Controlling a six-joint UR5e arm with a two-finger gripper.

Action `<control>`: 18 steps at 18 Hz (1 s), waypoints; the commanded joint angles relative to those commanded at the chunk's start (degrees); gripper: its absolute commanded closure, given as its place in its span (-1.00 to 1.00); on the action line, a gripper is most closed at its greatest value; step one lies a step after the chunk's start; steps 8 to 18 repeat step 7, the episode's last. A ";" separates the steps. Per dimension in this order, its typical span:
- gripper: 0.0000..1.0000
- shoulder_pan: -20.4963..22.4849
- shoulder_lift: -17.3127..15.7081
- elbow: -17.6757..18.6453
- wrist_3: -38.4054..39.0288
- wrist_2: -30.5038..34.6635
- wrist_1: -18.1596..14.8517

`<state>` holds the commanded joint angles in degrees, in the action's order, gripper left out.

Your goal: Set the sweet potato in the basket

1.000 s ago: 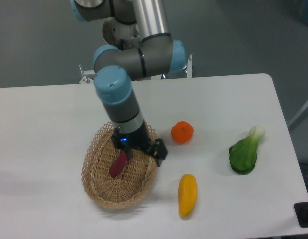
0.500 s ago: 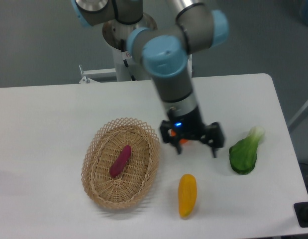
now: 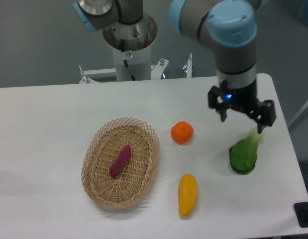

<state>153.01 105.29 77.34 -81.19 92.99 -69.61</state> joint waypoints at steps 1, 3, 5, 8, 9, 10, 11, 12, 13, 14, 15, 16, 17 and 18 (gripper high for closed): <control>-1.00 0.27 -0.09 0.18 -1.76 0.00 -0.53; -1.00 1.06 -0.79 0.53 -3.88 -0.18 -0.53; -1.00 1.24 -0.97 0.62 -4.15 -0.27 -0.53; -1.00 1.24 -0.97 0.62 -4.07 -0.27 -0.44; -1.00 1.24 -0.97 0.62 -4.07 -0.27 -0.44; -1.00 1.24 -0.97 0.62 -4.07 -0.27 -0.44; -1.00 1.24 -0.97 0.62 -4.07 -0.27 -0.44; -1.00 1.24 -0.97 0.62 -4.07 -0.27 -0.44; -1.00 1.24 -0.97 0.62 -4.07 -0.27 -0.44; -1.00 1.24 -0.97 0.62 -4.07 -0.27 -0.44; -1.00 1.24 -0.97 0.62 -4.07 -0.27 -0.44; -1.00 1.24 -0.97 0.62 -4.07 -0.27 -0.44; -1.00 1.24 -0.97 0.62 -4.07 -0.27 -0.44; -1.00 1.24 -0.97 0.62 -4.07 -0.27 -0.44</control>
